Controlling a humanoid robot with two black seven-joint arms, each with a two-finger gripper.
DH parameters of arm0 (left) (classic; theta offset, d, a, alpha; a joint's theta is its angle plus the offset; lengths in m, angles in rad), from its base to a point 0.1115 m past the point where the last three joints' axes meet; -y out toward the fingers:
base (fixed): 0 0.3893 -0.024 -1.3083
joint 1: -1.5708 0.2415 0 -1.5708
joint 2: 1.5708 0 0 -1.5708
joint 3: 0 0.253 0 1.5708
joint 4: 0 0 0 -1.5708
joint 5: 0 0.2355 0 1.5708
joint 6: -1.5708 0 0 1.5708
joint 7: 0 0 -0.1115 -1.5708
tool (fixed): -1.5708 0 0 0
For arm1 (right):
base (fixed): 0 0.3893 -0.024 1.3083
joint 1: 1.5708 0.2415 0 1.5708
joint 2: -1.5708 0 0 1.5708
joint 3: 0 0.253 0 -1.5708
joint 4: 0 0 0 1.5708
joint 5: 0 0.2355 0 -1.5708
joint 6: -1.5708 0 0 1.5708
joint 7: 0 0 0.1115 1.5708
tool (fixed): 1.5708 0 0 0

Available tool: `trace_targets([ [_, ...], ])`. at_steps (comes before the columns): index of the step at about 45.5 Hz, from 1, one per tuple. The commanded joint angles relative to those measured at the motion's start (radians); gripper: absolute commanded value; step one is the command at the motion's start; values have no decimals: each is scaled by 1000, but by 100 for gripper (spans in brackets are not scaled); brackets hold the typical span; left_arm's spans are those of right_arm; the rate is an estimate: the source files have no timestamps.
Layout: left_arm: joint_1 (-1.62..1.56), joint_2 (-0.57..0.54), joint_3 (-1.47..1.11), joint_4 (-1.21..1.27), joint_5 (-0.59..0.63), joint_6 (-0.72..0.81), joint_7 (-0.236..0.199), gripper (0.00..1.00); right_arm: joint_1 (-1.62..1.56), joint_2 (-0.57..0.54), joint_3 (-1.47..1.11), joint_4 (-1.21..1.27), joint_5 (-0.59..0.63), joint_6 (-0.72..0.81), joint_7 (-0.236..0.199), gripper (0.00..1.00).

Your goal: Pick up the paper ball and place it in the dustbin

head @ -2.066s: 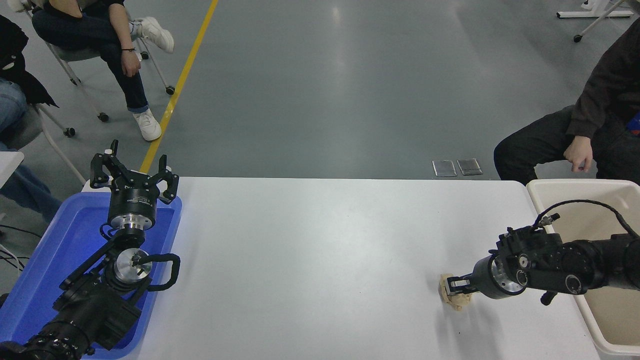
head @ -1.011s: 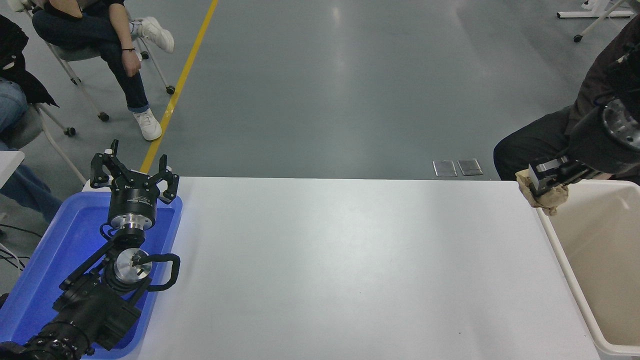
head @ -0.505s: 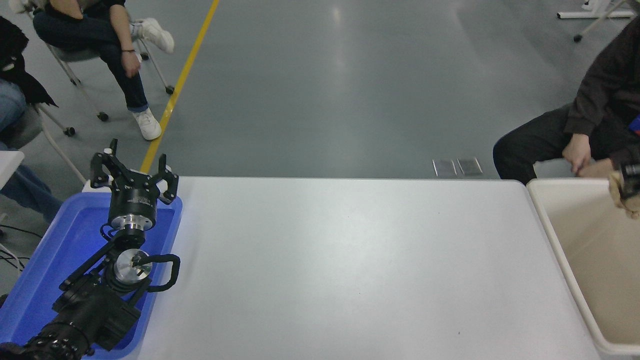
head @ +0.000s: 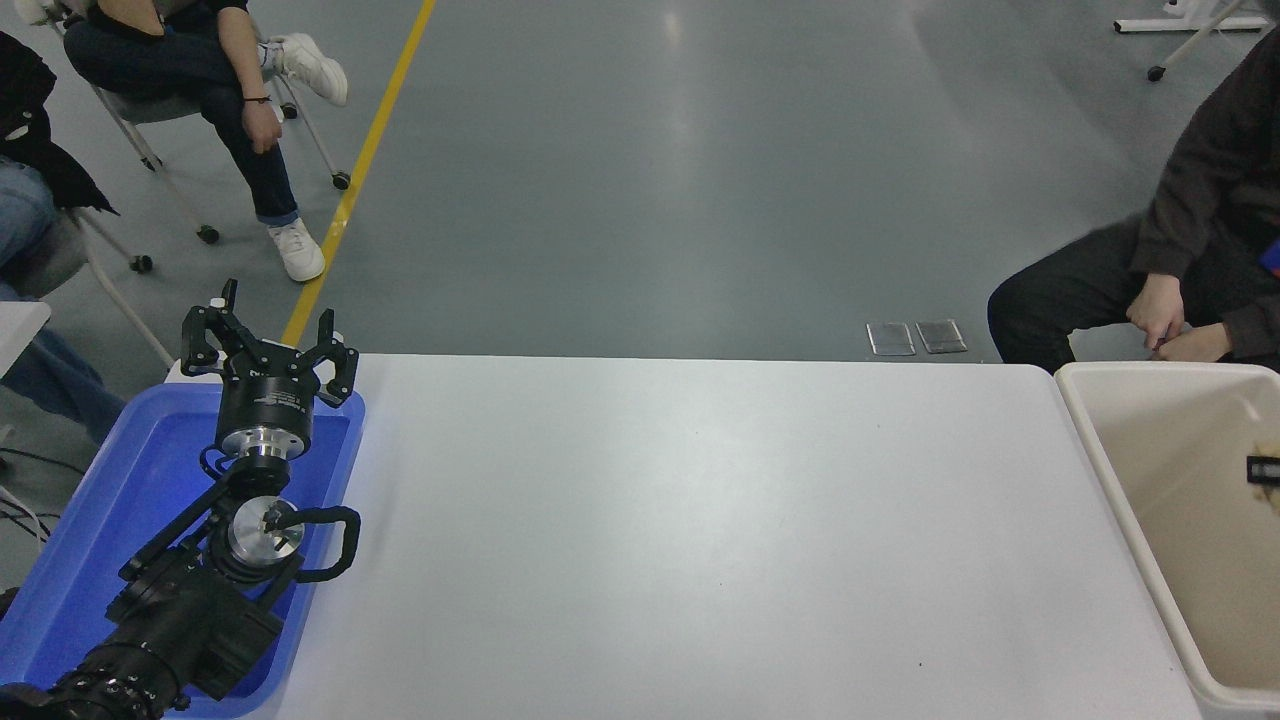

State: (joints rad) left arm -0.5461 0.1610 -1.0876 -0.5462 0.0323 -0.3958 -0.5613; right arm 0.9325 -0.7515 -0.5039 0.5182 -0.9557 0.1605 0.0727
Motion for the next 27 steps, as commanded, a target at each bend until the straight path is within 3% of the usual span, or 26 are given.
trace_targets([
  [1, 0, 0, 0, 0, 0, 0, 0, 99, -150, 77, 137, -104, -5, -79, -2, 16],
  [4, 0, 0, 0, 0, 0, 0, 0, 99, -156, 87, 151, -106, -3, -79, -4, 28],
  [5, 0, 0, 0, 0, 0, 0, 0, 99, -156, 90, 157, -107, -2, -79, -5, 40],
  [7, 0, 0, 0, 0, 0, 0, 0, 99, -156, 95, 175, -109, 0, -81, -7, 89],
  [8, 0, 0, 0, 0, 0, 0, 0, 99, -158, 97, 186, -109, 0, -78, -8, 100],
  [27, 0, 0, 0, 0, 0, 0, 0, 99, -164, 106, 252, -106, 3, -78, -10, 100],
])
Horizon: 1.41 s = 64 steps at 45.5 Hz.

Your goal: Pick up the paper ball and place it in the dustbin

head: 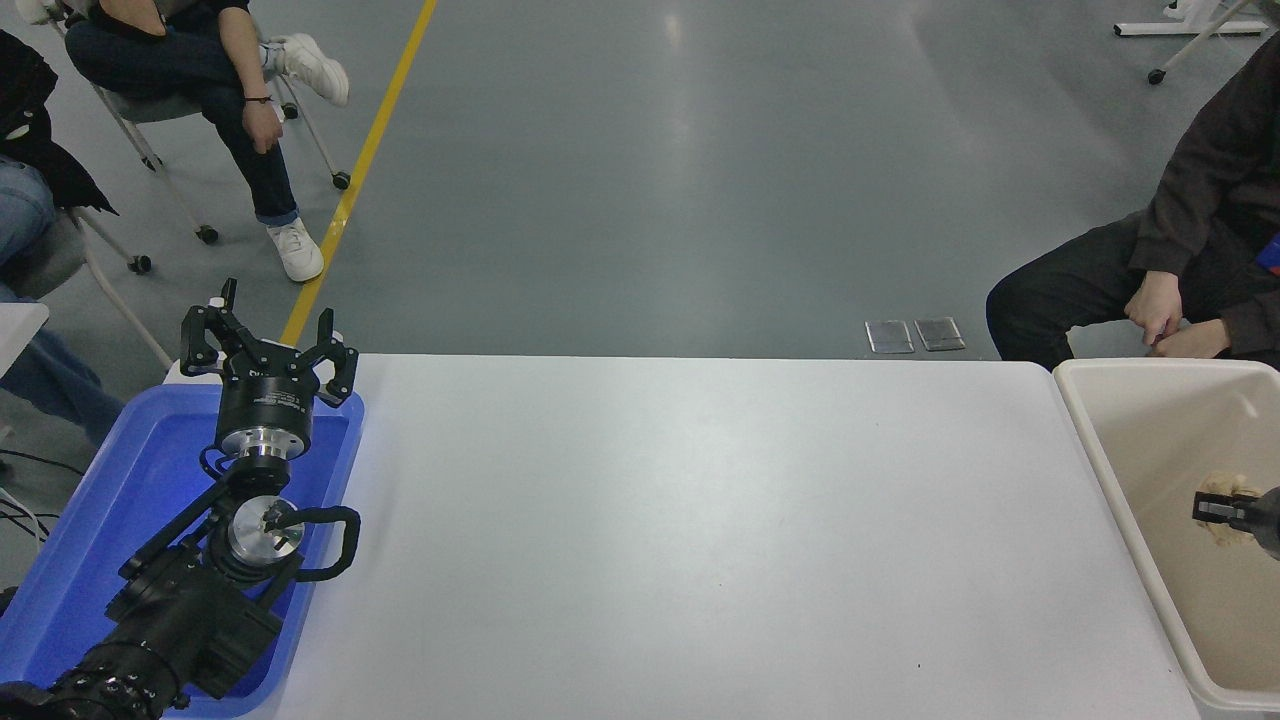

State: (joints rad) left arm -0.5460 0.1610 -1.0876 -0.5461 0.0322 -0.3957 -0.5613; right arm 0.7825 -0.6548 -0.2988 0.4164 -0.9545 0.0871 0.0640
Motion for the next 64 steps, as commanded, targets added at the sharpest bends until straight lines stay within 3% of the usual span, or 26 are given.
trace_targets([
  [1, 0, 0, 0, 0, 0, 0, 0, 99, -14, 9, 52, -2, 2, -4, -1, 100],
  [13, 0, 0, 0, 0, 0, 0, 0, 99, 4, 11, 157, 41, 20, -39, 0, 100],
  [21, 0, 0, 0, 0, 0, 0, 0, 99, 75, -6, 305, 195, 143, -52, 0, 100],
  [29, 0, 0, 0, 0, 0, 0, 0, 99, 95, -34, 627, 262, 423, -47, 5, 100],
  [41, 0, 0, 0, 0, 0, 0, 0, 99, 92, 64, 793, 335, 1041, -36, 5, 100],
  [46, 0, 0, 0, 0, 0, 0, 0, 99, 90, 129, 854, 355, 1238, -32, 7, 100],
  [51, 0, 0, 0, 0, 0, 0, 0, 99, 61, 199, 951, 351, 1349, 14, 5, 100],
  [64, 0, 0, 0, 0, 0, 0, 0, 99, -65, 357, 1090, 317, 1358, 137, 7, 100],
])
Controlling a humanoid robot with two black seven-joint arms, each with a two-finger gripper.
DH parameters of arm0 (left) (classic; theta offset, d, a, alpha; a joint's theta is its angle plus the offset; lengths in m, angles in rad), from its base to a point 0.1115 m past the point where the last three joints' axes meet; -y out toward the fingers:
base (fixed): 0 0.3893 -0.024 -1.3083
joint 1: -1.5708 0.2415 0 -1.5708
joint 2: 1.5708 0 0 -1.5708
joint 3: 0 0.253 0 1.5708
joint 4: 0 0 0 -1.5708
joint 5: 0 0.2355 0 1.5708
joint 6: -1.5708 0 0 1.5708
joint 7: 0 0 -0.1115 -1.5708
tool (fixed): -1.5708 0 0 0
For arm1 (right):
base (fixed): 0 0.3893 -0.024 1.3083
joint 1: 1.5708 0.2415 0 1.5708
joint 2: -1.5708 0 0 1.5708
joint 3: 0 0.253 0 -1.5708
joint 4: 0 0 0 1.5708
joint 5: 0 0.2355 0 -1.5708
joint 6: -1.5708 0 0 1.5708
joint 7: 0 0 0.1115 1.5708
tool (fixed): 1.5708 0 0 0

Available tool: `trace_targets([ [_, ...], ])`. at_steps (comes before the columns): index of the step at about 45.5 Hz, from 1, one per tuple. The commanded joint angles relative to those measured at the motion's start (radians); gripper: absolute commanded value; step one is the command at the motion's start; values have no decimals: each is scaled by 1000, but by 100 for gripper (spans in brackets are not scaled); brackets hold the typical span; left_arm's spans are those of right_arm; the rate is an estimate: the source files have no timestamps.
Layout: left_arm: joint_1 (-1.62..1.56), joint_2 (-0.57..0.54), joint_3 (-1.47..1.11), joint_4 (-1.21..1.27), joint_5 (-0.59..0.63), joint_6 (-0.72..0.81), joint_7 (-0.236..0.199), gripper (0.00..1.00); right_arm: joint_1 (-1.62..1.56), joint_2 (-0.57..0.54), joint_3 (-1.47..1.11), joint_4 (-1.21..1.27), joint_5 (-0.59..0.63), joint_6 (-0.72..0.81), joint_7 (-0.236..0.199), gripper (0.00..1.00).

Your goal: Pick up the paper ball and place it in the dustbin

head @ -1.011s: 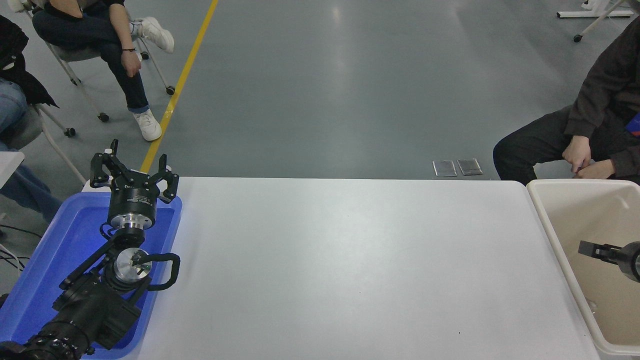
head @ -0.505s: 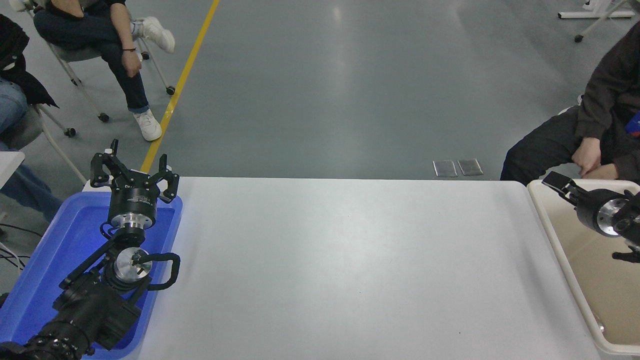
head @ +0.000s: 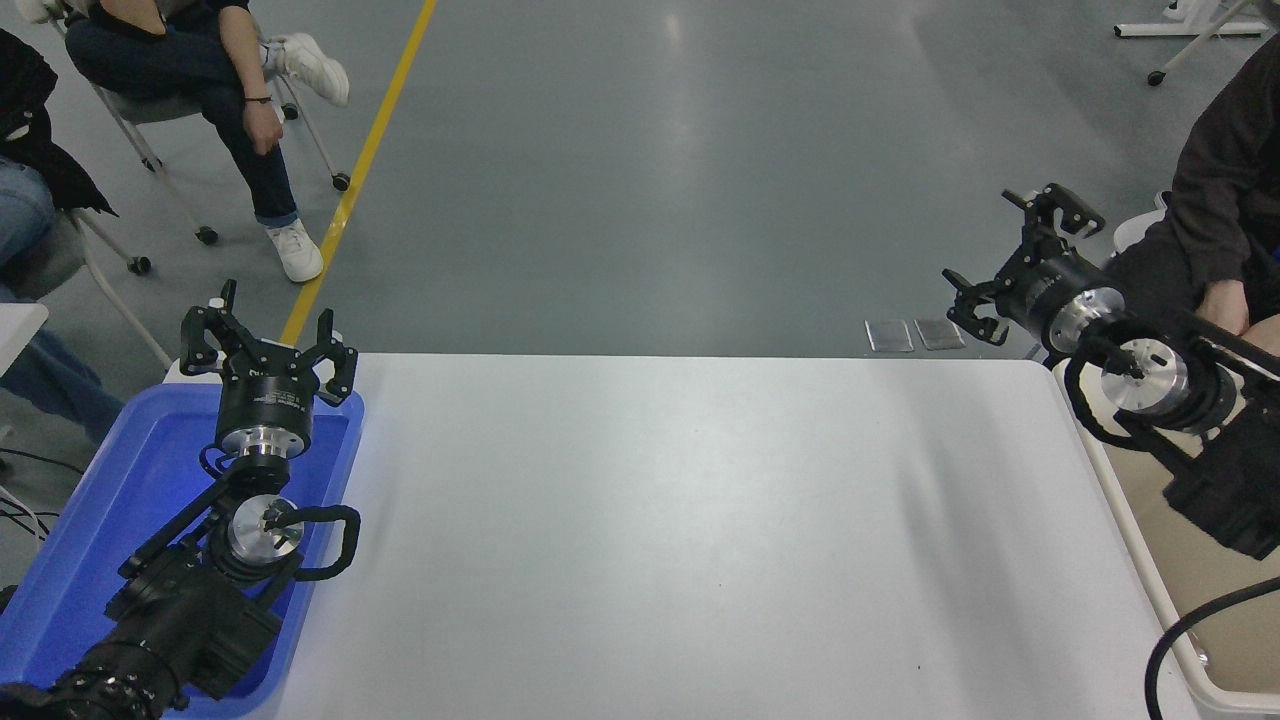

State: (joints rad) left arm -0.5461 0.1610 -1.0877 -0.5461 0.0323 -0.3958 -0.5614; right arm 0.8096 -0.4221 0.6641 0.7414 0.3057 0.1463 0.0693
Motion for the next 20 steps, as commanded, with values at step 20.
trace_targets([
  [20, 0, 0, 0, 0, 0, 0, 0, 99, -242, 203, 177, -100, 96, 275, 1, 100],
])
